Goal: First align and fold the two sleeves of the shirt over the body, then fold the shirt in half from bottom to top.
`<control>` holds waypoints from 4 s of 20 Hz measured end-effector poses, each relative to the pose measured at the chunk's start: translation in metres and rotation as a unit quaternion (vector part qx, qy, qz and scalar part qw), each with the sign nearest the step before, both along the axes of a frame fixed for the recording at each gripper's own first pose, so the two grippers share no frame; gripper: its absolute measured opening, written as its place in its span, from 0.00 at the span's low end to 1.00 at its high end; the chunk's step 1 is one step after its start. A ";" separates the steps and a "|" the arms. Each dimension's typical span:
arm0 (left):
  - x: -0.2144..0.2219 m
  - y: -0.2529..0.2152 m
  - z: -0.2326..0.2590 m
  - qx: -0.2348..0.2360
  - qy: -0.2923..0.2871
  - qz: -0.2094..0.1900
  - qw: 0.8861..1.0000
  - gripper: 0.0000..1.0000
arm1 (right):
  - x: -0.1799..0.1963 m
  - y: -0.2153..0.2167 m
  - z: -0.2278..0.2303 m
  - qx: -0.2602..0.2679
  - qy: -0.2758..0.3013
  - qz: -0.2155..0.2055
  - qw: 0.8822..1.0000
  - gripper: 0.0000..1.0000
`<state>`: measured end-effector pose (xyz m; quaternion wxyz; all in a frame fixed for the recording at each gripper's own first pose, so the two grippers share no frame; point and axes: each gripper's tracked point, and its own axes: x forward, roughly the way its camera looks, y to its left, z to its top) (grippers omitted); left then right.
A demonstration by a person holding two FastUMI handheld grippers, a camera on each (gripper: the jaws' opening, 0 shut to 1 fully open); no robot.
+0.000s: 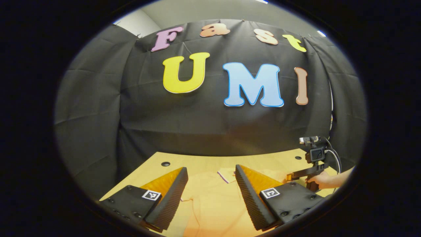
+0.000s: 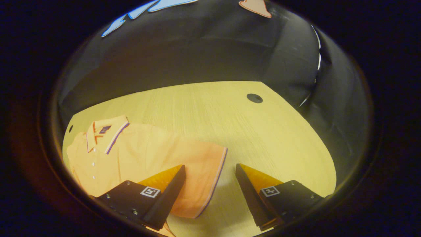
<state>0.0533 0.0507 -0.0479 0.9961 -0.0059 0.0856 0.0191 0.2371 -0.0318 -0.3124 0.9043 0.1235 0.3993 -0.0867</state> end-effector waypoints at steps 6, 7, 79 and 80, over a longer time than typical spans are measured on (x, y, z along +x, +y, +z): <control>-0.005 0.002 -0.002 -0.006 0.002 0.010 1.000 0.94 | 0.008 0.010 -0.001 0.030 -0.004 0.000 1.000 0.77; -0.006 0.001 -0.002 -0.006 0.002 0.011 1.000 0.94 | 0.007 0.011 -0.001 0.034 -0.002 -0.002 0.999 0.72; 0.162 0.178 -0.260 -0.042 0.224 0.086 0.970 0.94 | -0.216 0.175 0.275 -0.021 -0.234 0.114 0.965 0.95; 0.164 0.177 -0.263 -0.034 0.226 0.086 0.970 0.94 | -0.219 0.174 0.275 -0.027 -0.231 0.113 0.966 0.95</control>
